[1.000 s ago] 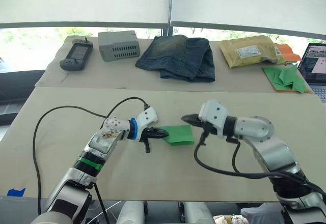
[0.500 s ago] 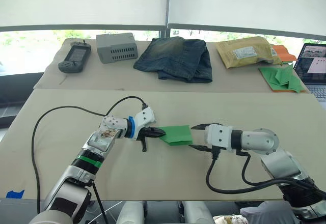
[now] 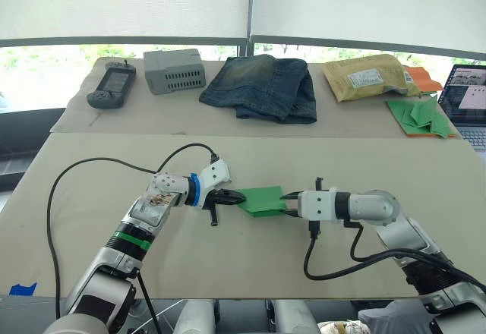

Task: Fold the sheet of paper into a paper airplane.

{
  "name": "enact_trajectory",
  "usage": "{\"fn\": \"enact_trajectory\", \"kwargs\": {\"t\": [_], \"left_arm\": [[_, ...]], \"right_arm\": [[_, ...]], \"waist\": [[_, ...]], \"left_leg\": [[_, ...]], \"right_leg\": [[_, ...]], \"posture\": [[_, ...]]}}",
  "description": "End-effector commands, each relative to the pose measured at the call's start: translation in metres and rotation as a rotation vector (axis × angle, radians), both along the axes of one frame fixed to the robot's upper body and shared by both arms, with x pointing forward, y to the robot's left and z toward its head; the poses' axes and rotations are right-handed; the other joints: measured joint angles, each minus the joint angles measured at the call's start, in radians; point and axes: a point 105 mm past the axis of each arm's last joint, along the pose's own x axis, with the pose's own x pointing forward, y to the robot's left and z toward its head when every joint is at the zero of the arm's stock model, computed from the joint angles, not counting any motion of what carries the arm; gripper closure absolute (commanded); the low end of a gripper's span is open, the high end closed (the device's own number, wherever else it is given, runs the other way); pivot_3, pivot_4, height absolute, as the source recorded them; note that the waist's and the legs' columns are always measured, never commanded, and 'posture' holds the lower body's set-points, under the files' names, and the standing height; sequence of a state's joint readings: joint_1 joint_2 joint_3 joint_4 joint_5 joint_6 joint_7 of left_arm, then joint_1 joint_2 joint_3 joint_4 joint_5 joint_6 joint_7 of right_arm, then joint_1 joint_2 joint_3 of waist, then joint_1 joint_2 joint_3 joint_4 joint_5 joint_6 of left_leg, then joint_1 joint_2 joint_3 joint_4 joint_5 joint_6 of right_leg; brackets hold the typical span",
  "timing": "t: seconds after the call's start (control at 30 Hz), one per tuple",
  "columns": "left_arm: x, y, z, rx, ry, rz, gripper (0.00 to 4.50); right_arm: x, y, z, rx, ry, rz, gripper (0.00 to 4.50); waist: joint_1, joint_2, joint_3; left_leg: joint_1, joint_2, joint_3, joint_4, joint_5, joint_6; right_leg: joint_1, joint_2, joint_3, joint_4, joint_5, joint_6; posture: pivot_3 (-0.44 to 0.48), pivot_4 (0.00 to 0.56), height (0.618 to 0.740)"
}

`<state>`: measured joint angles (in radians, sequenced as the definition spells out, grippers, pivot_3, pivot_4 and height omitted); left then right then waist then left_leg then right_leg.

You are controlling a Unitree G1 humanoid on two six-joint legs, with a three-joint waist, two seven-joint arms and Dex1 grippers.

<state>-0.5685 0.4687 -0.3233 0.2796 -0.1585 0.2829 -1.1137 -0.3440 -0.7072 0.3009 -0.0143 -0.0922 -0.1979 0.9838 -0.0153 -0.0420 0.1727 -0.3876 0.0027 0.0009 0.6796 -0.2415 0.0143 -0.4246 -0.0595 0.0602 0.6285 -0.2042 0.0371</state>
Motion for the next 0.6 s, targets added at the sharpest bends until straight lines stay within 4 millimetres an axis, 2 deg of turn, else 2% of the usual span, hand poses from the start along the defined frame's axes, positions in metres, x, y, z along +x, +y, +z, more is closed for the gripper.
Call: {"fn": "enact_trajectory", "kwargs": {"t": [0.03,0.37,0.6], "left_arm": [[-0.002,0.009,-0.005,0.02,0.017,0.024,4.5],[-0.02,-0.003,0.011,-0.046,0.085,-0.045,4.5],[-0.043,0.006,0.018,-0.022,0.146,-0.139,4.5]], "right_arm": [[-0.003,0.003,0.01,0.034,0.0,0.044,4.47],[-0.022,0.016,0.012,-0.007,0.002,0.211,4.47],[-0.031,0.009,0.013,-0.056,-0.004,0.273,4.47]], "waist": [[0.0,0.0,0.0],[0.0,0.0,0.0],[-0.001,0.0,0.0]], "left_leg": [[0.0,0.0,0.0,0.0,0.0,0.0],[0.0,0.0,0.0,0.0,0.0,0.0],[-0.001,0.0,0.0,0.0,0.0,0.0]], "right_leg": [[0.0,0.0,0.0,0.0,0.0,0.0],[0.0,0.0,0.0,0.0,0.0,0.0],[-0.001,0.0,0.0,0.0,0.0,0.0]], "posture": [[0.0,0.15,0.728],[0.0,0.15,0.728],[0.0,0.15,0.728]]}}
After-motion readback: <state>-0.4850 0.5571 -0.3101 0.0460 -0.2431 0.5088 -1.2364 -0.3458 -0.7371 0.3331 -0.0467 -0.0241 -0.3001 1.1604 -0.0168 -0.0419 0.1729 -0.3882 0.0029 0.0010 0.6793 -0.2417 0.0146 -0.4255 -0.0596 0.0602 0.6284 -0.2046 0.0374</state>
